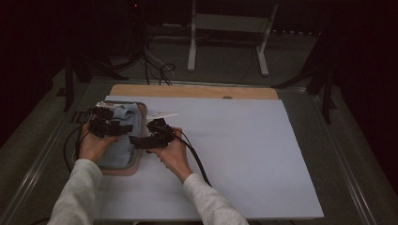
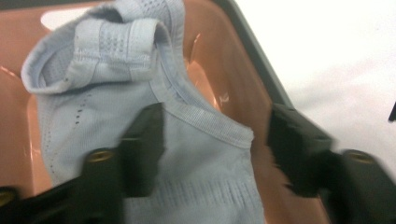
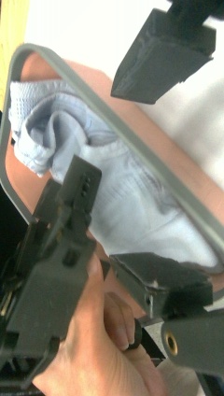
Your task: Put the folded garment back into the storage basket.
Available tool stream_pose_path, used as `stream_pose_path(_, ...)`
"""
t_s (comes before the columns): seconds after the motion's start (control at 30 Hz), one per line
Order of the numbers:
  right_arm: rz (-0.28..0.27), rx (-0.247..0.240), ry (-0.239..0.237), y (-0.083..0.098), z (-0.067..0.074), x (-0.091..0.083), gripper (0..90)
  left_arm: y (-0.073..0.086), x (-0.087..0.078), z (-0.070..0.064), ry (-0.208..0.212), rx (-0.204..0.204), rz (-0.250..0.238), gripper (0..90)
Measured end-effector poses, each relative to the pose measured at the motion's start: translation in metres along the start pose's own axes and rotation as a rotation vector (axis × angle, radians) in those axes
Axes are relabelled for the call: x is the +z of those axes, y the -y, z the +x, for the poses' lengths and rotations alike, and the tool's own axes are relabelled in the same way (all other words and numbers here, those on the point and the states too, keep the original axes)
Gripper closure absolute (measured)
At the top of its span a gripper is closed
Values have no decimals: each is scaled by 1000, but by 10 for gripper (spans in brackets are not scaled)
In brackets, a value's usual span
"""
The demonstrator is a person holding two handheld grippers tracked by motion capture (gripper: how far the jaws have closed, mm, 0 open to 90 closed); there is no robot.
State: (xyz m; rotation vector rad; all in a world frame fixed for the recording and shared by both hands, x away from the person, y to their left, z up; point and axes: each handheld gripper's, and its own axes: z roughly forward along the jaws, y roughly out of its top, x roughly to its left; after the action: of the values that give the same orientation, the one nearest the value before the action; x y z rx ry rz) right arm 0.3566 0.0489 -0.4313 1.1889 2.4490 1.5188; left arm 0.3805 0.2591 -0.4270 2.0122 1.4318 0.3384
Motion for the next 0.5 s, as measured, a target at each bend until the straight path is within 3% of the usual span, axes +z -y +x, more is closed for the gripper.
stream_pose_path(0.1,0,-14,4,0,-5,-6,142,1,-4,-1,5,-28,-38,185)
stream_pose_path(0.3,0,-35,18,3,-14,-17,130,4,-9,-7,17,-18,-74,66)
stream_pose_path(0.37,-2,-36,24,3,-17,-21,123,4,-10,-9,43,-23,-82,8)
stream_pose_path(0.5,-2,-48,35,4,-22,-28,114,5,-14,-14,36,-12,-117,5)
